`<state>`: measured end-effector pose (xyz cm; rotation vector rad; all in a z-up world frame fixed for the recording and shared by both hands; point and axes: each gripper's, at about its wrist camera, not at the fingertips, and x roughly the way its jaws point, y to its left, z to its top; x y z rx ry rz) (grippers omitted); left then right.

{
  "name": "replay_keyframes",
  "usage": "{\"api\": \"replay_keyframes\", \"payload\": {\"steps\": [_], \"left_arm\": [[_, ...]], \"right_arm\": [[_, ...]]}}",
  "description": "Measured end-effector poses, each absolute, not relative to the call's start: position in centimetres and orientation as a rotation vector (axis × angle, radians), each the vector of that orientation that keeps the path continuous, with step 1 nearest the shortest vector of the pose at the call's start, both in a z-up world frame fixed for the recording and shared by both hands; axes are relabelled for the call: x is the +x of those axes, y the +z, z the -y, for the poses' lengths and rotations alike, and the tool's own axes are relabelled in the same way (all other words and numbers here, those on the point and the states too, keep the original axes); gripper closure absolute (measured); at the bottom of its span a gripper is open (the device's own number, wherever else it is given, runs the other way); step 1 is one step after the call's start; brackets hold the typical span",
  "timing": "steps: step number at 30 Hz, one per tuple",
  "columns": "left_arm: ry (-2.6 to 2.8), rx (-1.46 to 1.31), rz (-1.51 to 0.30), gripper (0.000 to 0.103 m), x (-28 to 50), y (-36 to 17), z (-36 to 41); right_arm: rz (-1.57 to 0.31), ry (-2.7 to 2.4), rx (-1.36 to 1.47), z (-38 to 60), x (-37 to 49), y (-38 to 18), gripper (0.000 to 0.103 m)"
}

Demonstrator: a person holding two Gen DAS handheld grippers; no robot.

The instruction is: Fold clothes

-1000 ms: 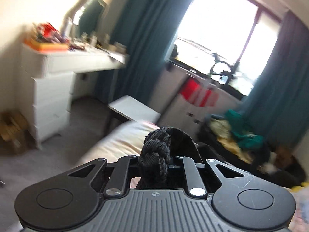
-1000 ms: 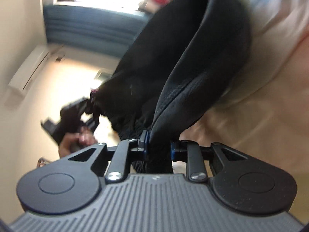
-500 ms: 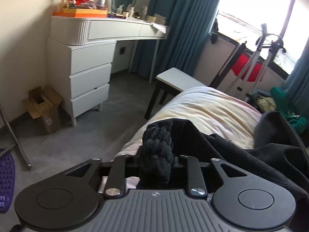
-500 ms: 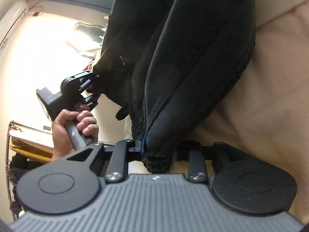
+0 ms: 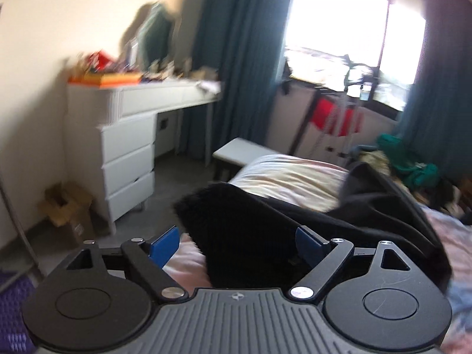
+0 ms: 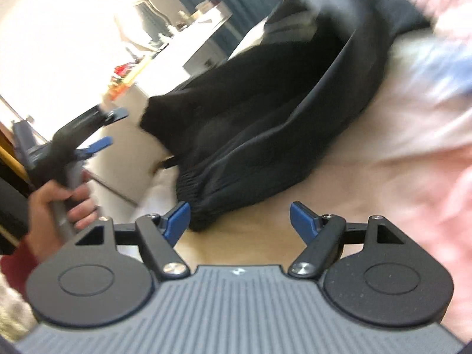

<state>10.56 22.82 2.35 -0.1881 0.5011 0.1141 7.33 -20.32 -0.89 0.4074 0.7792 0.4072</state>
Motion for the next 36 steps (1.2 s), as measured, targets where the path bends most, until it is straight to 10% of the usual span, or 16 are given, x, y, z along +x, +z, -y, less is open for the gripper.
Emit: {"api": "replay_keyframes", "payload": {"steps": [25,29,36], "left_arm": [[-0.145,-0.048,-0.545,0.041,24.0,-3.5,11.1],[-0.084,0.005,-0.516,0.089,26.4,-4.1,12.0],[-0.148,0.124,-0.463,0.096,21.5,-3.1,11.2]], "right_arm": [[-0.548,-0.001,0.828,41.6,6.4,-5.8,0.025],[-0.548,-0.034,0.798,41.9,7.5,-6.7,0.025],[-0.555,-0.047,0.866,42.7,8.0,-7.7,0.025]]}}
